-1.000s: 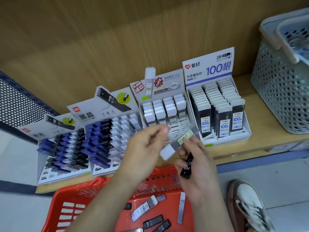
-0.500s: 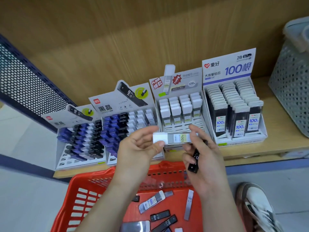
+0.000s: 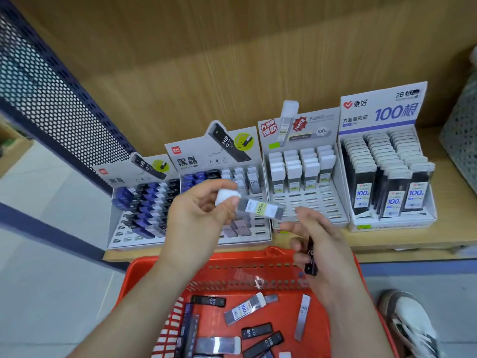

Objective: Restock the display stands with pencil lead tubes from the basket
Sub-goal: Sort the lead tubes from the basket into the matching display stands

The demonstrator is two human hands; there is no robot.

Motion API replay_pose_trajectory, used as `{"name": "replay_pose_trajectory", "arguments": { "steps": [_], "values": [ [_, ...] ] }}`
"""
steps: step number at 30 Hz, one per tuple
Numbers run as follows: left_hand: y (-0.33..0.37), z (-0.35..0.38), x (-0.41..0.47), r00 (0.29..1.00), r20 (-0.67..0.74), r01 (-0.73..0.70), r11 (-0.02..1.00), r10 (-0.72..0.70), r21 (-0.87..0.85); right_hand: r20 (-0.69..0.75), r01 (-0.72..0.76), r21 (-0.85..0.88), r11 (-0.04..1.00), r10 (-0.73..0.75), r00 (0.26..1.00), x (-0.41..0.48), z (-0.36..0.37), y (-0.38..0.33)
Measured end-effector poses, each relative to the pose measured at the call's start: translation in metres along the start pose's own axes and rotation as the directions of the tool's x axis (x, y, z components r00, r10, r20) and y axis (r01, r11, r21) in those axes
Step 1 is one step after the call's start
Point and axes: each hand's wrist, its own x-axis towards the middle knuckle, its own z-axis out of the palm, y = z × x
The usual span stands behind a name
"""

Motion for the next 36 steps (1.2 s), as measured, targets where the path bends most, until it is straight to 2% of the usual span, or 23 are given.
{"name": "replay_pose_trajectory", "arguments": {
  "steps": [4, 9, 13, 22, 27, 29, 32, 36],
  "values": [
    [0.007, 0.015, 0.025, 0.995, 0.033, -0.101, 0.988, 0.098, 0.115, -0.136, 0.014, 0.232, 0.973, 0.018, 0.991, 0.003, -0.015, -0.007],
    [0.016, 0.070, 0.060, 0.970, 0.139, -0.225, 0.952, 0.199, 0.208, -0.157, 0.065, 0.400, 0.914, -0.001, 0.988, 0.006, -0.033, -0.019],
    [0.019, 0.116, 0.076, 0.919, 0.222, -0.388, 0.854, 0.327, 0.347, -0.118, 0.061, 0.413, 0.909, -0.013, 0.993, 0.003, -0.042, -0.025],
    [0.006, 0.148, 0.092, 0.788, 0.423, -0.614, 0.609, 0.447, 0.502, -0.118, 0.063, 0.427, 0.902, -0.013, 0.993, 0.001, -0.051, -0.034],
    [0.009, 0.152, 0.099, 0.783, 0.437, -0.620, 0.615, 0.443, 0.487, -0.131, 0.052, 0.456, 0.888, 0.009, 0.991, 0.001, -0.055, -0.034],
    [0.013, 0.155, 0.098, 0.791, 0.461, -0.603, 0.634, 0.402, 0.484, -0.131, 0.048, 0.497, 0.867, 0.020, 0.991, 0.002, -0.056, -0.033],
    [0.011, 0.157, 0.096, 0.777, 0.516, -0.615, 0.607, 0.360, 0.503, -0.134, 0.040, 0.539, 0.842, 0.039, 0.990, 0.003, -0.057, -0.031],
    [0.003, 0.157, 0.096, 0.813, 0.437, -0.576, 0.645, 0.385, 0.503, -0.098, -0.009, 0.532, 0.847, 0.072, 0.993, 0.004, -0.051, -0.033]
  ]
}}
